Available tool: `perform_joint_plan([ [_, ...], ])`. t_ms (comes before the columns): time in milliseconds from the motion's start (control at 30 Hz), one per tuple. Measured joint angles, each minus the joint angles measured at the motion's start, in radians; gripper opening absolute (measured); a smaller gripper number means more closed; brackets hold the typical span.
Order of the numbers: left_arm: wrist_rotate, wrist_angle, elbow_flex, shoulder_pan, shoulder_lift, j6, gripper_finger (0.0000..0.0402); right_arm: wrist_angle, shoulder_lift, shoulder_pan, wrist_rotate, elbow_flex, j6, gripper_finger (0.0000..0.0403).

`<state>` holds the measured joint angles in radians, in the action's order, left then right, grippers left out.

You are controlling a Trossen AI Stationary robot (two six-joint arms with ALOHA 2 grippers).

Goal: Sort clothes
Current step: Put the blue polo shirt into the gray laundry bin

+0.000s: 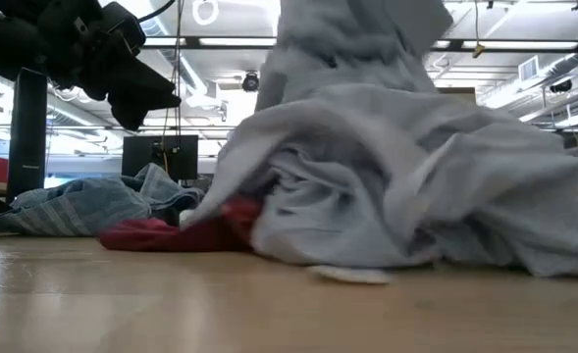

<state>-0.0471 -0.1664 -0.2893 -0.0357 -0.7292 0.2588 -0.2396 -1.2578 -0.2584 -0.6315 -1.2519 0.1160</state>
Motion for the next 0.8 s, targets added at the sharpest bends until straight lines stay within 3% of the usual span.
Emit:
perform_joint_plan([
  [367,0.000,-0.002,0.000,0.000,0.000,-0.019,0.0135,-0.050,-0.105,0.147,0.008,-0.437,0.287,0.0006],
  [800,-0.001,-0.001,0.000,0.000,0.000,-0.045,0.0135,0.103,-0.298,0.308,0.261,-0.915,0.528,0.0005],
])
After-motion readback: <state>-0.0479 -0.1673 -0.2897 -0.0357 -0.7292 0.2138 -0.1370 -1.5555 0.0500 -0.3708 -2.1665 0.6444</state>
